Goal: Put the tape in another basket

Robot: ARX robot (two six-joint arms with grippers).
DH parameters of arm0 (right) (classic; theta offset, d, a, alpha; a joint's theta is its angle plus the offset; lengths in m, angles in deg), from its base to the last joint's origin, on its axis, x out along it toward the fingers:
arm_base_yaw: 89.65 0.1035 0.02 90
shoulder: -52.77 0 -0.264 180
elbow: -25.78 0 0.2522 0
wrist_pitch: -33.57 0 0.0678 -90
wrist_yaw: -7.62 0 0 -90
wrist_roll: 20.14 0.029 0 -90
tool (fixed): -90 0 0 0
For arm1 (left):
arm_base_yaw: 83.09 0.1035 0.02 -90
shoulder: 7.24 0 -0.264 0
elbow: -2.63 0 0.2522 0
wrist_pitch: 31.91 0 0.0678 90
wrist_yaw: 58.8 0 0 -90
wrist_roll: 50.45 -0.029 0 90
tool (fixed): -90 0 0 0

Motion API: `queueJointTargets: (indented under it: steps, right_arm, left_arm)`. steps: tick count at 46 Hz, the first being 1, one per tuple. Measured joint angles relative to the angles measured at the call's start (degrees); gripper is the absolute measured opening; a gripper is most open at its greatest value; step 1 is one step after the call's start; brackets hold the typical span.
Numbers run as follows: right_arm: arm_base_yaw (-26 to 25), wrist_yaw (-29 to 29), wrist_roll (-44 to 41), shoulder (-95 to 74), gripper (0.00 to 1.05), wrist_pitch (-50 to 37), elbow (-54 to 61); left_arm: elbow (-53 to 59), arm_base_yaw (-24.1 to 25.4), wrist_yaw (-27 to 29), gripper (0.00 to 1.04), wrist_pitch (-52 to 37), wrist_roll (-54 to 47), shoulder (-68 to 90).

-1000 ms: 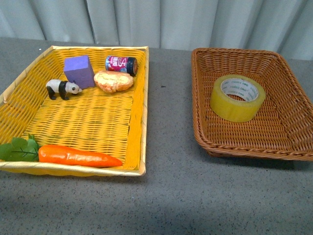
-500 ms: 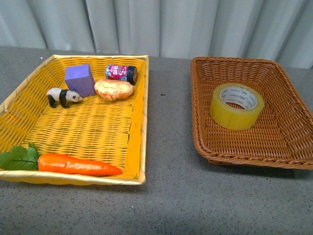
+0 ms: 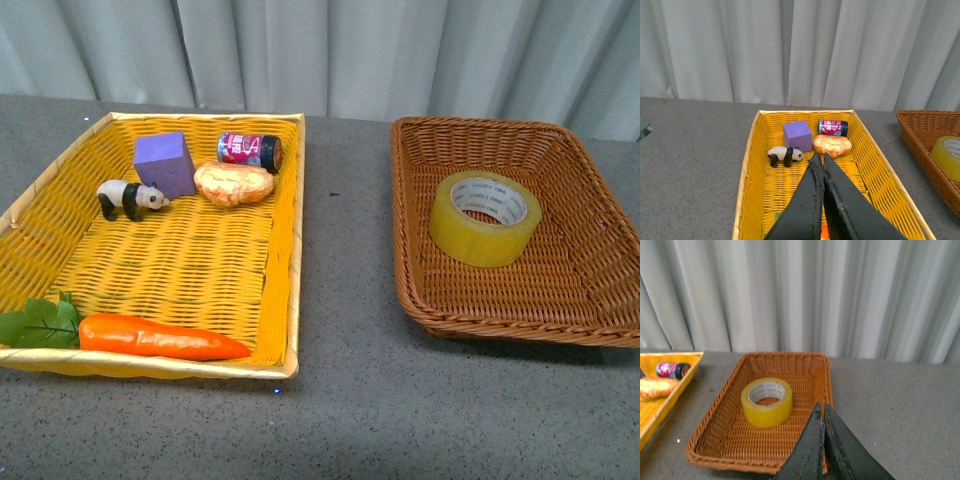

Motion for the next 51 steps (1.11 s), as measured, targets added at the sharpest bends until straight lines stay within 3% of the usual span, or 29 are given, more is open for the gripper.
queueJointTargets:
  steps: [7, 14, 16, 22, 36, 40, 51]
  right_arm:
    - [0.0, 0.0, -0.02, 0.63, 0.01, 0.26, 0.0]
    - [0.0, -0.02, 0.0, 0.74, 0.01, 0.28, 0.0]
    - [0.0, -0.02, -0.07, 0.74, 0.02, 0.28, 0.0]
    - [0.0, -0.02, -0.04, 0.74, 0.2, 0.28, 0.0]
    - [0.0, -0.02, -0.04, 0.74, 0.86, 0.28, 0.0]
    - [0.0, -0.02, 0.02, 0.74, 0.98, 0.28, 0.0]
    - [0.0, -0.02, -0.02, 0.74, 0.96, 0.28, 0.0]
  left_arm:
    - [-0.02, 0.0, -0.15, 0.04, 9.49, -0.02, -7.87]
    - [-0.02, 0.0, -0.15, 0.04, 10.38, -0.02, -10.03]
    - [-0.02, 0.0, -0.13, 0.1, 10.43, -0.02, -10.08]
    - [-0.02, 0.0, -0.15, 0.3, 10.45, -0.02, -10.08]
    - [-0.02, 0.0, -0.15, 0.97, 10.45, -0.02, -10.1]
    - [-0.02, 0.0, -0.15, 0.98, 10.45, -0.07, -10.1]
    - [-0.02, 0.0, -0.15, 0.98, 10.45, -0.07, -10.1]
